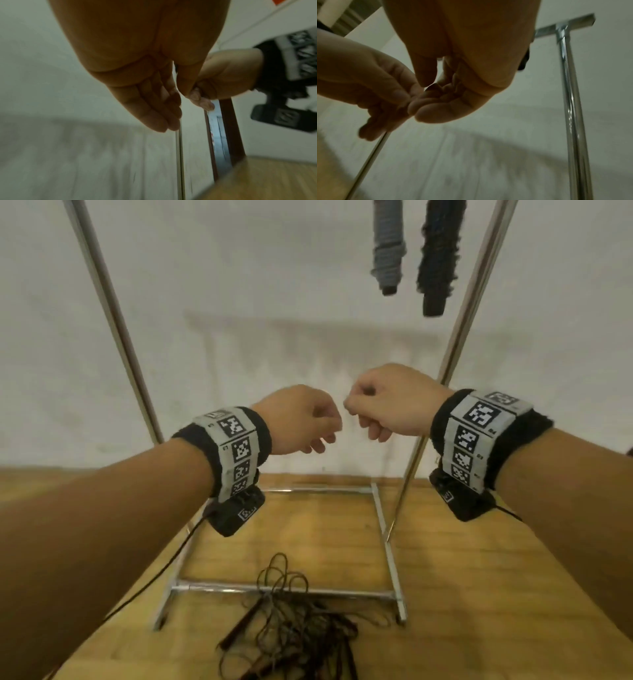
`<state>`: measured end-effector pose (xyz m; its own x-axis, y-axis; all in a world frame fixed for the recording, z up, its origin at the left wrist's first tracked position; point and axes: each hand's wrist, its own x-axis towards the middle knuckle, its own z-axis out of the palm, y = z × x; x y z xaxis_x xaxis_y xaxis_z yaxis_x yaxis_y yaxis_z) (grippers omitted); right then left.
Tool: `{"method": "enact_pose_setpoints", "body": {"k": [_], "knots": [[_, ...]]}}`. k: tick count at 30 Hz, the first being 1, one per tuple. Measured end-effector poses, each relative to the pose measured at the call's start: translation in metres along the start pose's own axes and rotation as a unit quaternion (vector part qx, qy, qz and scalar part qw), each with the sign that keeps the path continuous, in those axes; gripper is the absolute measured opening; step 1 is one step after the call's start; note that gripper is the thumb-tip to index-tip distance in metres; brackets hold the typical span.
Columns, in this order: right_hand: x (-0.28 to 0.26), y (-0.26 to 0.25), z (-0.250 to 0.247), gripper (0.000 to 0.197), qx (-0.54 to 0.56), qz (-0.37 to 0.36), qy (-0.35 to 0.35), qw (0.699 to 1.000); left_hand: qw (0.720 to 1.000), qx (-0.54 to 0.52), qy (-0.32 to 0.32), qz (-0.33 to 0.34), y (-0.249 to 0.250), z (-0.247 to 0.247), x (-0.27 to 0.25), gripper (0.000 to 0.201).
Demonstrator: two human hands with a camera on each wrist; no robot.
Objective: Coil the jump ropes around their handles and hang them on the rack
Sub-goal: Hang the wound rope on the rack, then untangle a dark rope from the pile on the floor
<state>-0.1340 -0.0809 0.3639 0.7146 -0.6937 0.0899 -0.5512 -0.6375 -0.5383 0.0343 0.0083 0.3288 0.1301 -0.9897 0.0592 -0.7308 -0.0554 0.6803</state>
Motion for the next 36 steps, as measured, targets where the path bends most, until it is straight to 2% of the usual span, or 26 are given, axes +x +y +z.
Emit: {"method": "enact_pose_setpoints", "body": {"k": [2,6,10,15,23,27,30,34,36], "knots": [[-0.004,0.024,0.048,0.018,-0.038,0.01,-0.072,0.997,0.993,0.089,-0.082,-0.016,-0.037,0.041,-0.016,0.011],[-0.017,0.079,0.147,0.023,-0.106,0.03,-0.198,0.974,0.951,0.194,-0.237,-0.031,-0.109,0.12,-0.045,0.014],[-0.035,0.134,0.231,0.032,-0.17,0.041,-0.317,0.932,0.905,0.246,-0.346,-0.036,-0.171,0.193,-0.066,0.02],[-0.057,0.195,0.306,0.03,-0.197,0.06,-0.427,0.881,0.856,0.263,-0.443,-0.034,-0.237,0.263,-0.073,0.026],[-0.066,0.261,0.383,0.031,-0.162,0.06,-0.55,0.817,0.82,0.229,-0.524,-0.015,-0.294,0.334,-0.07,0.04],[-0.078,0.281,0.416,0.04,-0.168,0.057,-0.606,0.776,0.806,0.245,-0.536,-0.05,-0.308,0.358,-0.079,0.049],[-0.088,0.296,0.428,0.045,-0.172,0.067,-0.602,0.777,0.813,0.246,-0.523,-0.073,-0.313,0.366,-0.076,0.046],[-0.087,0.301,0.427,0.054,-0.171,0.074,-0.595,0.782,0.8,0.239,-0.542,-0.094,-0.307,0.37,-0.068,0.044],[-0.078,0.299,0.419,0.046,-0.159,0.058,-0.591,0.789,0.815,0.214,-0.53,-0.097,-0.302,0.366,-0.06,0.042]]}}
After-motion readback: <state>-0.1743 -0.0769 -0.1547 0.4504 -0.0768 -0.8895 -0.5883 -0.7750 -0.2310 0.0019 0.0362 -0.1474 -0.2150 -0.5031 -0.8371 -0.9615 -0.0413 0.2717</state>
